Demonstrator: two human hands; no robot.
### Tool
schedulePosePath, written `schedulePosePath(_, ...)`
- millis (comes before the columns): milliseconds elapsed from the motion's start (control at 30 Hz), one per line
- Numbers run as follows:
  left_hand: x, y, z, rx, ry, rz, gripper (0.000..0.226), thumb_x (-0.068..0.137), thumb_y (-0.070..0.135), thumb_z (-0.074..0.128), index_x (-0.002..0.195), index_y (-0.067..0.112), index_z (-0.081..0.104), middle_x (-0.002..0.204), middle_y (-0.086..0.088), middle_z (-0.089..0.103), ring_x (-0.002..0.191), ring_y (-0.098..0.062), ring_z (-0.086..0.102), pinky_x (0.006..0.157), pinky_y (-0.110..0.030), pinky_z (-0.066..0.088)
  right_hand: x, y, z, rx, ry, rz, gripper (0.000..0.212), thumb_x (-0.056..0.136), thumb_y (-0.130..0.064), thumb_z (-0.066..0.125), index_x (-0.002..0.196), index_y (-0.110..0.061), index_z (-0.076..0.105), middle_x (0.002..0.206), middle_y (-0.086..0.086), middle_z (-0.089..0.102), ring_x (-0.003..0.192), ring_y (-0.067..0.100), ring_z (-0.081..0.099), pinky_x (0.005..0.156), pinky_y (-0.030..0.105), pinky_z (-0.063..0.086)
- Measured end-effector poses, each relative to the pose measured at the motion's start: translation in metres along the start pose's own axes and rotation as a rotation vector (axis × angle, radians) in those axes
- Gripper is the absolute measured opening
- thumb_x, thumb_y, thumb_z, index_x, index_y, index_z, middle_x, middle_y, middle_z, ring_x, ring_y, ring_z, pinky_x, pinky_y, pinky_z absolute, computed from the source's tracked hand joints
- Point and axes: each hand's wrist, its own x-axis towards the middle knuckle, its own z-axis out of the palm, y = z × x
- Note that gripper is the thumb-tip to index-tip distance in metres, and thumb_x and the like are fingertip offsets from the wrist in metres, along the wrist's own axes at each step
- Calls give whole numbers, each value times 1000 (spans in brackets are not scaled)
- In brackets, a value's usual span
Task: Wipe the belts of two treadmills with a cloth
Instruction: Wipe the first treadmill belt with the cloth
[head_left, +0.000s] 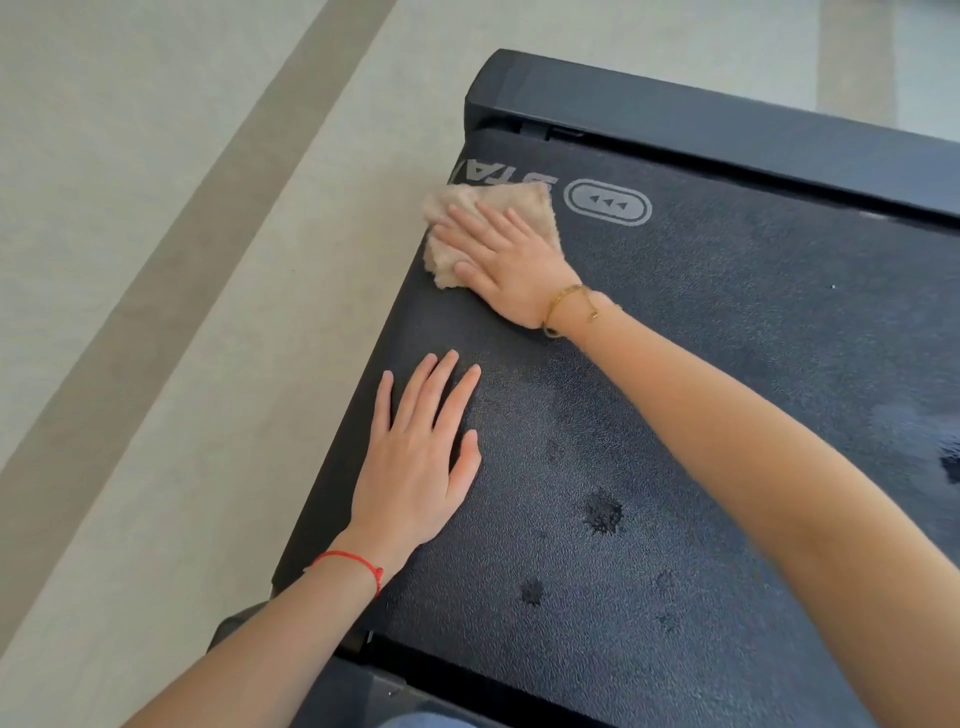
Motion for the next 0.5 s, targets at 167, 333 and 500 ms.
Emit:
schedulePosePath(167, 1, 0, 1, -6, -5, -12, 57, 100, 38, 29, 155, 23, 27, 163, -3, 23, 153, -23, 14, 121, -55, 16, 23, 57, -23, 29, 53, 462, 54, 106, -44, 13, 158, -30, 7, 166, -1, -3, 152, 26, -5, 123, 44, -4)
schedulePosePath(333, 1, -2, 2, -11, 10, -25, 58, 100, 38, 31, 156, 23, 25, 164, -3, 21, 153, -24, 13, 121, -54, 16, 5, 16, -12, 59, 65, 351, 53, 106, -44, 11, 158, -31, 9, 166, -3, 0, 152, 24, -8, 123, 45, -6)
schedulePosePath(500, 0, -2, 1, -12, 11, -29, 58, 100, 36, 29, 156, 22, 26, 164, -4, 21, 152, -24, 15, 121, -54, 17, -70, 15, 2, 31, 43, 167, 52, 106, -45, 13, 157, -35, 11, 166, -6, 4, 152, 22, -3, 123, 42, -4)
